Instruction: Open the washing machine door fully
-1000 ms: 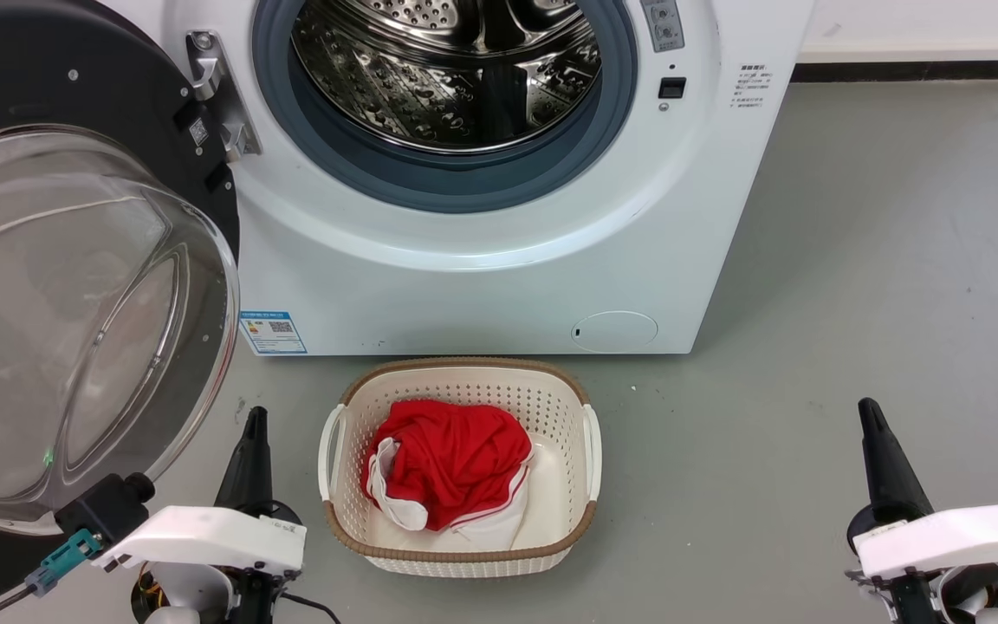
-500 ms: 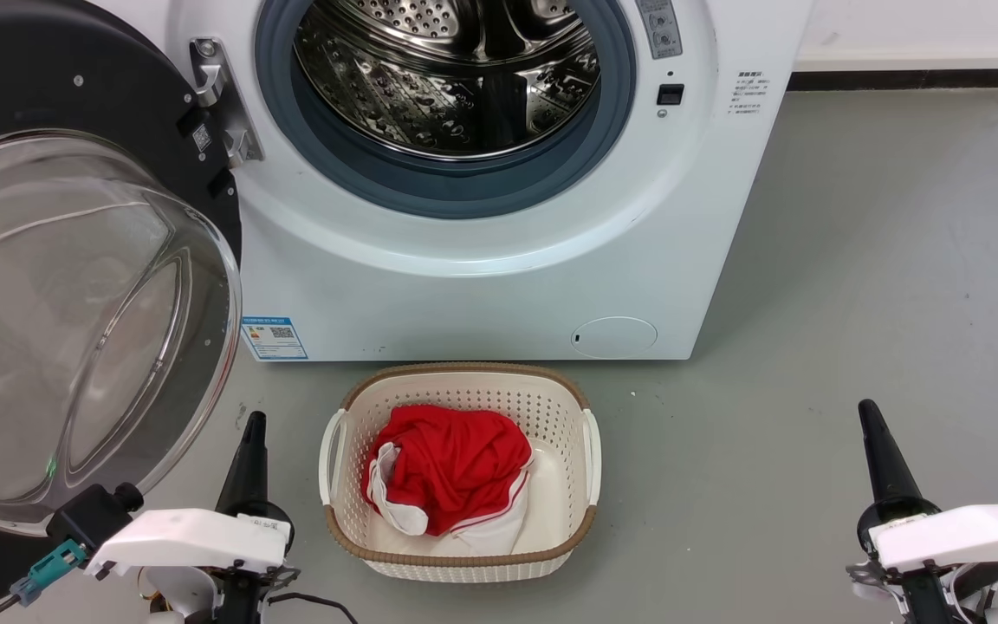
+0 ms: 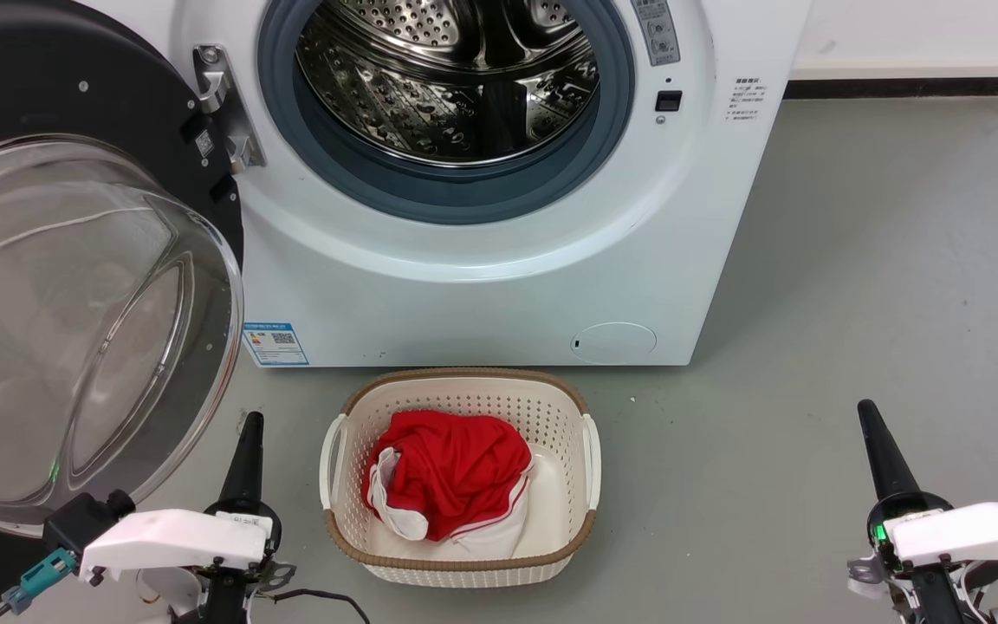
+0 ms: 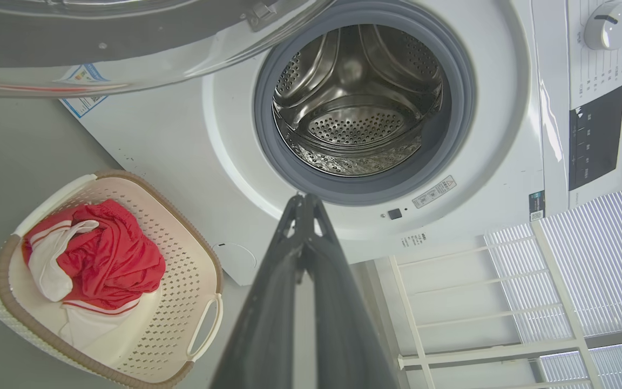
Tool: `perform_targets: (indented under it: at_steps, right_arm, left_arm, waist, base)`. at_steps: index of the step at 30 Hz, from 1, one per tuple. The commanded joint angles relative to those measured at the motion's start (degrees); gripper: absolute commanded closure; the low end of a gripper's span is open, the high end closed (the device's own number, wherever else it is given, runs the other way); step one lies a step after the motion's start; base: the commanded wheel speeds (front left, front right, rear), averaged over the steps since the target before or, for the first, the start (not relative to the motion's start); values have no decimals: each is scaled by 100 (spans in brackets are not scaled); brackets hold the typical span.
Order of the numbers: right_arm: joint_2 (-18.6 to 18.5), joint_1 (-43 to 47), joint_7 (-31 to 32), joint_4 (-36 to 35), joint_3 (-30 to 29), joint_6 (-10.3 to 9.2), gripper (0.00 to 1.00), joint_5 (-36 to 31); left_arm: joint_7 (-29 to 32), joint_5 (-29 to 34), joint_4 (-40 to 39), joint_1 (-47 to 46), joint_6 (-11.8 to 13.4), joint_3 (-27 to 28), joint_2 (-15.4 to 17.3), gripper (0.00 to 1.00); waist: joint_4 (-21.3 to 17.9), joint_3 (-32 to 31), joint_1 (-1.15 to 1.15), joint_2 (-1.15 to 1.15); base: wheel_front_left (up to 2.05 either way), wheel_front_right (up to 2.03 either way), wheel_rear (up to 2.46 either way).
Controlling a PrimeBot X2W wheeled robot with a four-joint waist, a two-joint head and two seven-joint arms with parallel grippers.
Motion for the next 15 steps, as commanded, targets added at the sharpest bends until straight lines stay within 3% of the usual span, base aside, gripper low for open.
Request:
perform_targets:
  at_steps: [1,15]
  right_arm:
    - [-37,-126,15,-27,-15,0,100,88]
    - [-30,-175,167,81,-58,-1,100,857]
  left_arm:
    - [24,-77,-26,-89,-30,15,10,100]
    - [216,-851,20,-90,-87,105,-8,100]
  waist:
    - [0,-1,0,0]
    - [-1,-64,0,0]
  base:
    - [0,0,0]
    - [0,0,0]
